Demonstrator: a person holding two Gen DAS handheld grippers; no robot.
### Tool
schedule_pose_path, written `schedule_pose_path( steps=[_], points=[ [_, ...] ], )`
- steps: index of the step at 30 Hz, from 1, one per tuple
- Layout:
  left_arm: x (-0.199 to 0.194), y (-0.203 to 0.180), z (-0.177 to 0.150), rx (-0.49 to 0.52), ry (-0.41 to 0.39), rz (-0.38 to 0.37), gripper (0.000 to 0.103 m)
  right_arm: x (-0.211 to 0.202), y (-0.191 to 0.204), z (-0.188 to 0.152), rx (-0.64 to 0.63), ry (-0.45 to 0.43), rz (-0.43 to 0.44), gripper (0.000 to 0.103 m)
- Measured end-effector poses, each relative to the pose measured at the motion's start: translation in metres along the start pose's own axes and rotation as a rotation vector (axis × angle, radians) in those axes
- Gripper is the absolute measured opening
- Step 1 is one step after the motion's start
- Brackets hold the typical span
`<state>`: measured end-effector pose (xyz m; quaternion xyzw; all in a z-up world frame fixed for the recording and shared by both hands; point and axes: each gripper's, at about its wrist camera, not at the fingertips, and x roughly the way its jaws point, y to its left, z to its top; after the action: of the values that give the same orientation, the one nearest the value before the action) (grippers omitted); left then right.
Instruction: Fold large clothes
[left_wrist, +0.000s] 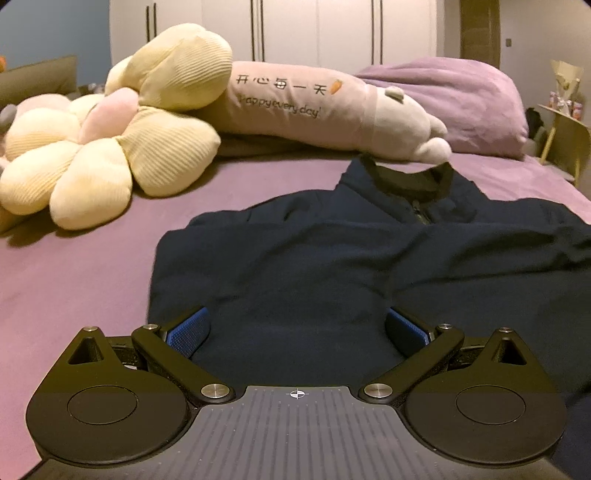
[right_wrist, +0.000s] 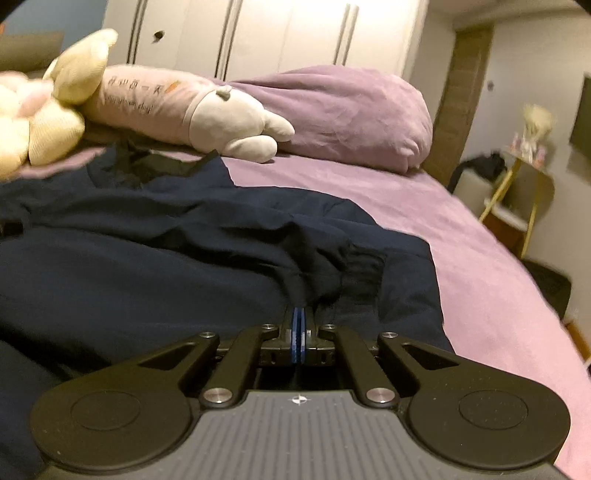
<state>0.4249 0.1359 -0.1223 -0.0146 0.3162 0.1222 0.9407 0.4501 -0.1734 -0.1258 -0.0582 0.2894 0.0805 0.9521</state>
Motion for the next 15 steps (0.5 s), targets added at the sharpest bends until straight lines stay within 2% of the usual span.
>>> schedule_pose_path(
  steps=[2, 5, 10, 15],
  points=[
    [-0.010, 0.004, -0.003, 0.000, 0.003, -0.006, 0.103, -0.022, -0.017, -0.002, 0.144, -0.018, 0.043, 0.010],
    [-0.016, 0.011, -0.006, -0.030, 0.024, -0.010, 0.103, -0.035, -0.043, -0.008, 0.372, 0.021, 0.115, 0.035],
    [-0.019, 0.011, -0.006, -0.054, 0.049, -0.002, 0.103, -0.016, -0.068, -0.013, 0.647, 0.109, 0.223, 0.037],
    [-0.016, 0.010, -0.005, -0.054, 0.062, 0.007, 0.103, 0.010, -0.073, -0.020, 0.822, 0.135, 0.264, 0.035]
  ],
)
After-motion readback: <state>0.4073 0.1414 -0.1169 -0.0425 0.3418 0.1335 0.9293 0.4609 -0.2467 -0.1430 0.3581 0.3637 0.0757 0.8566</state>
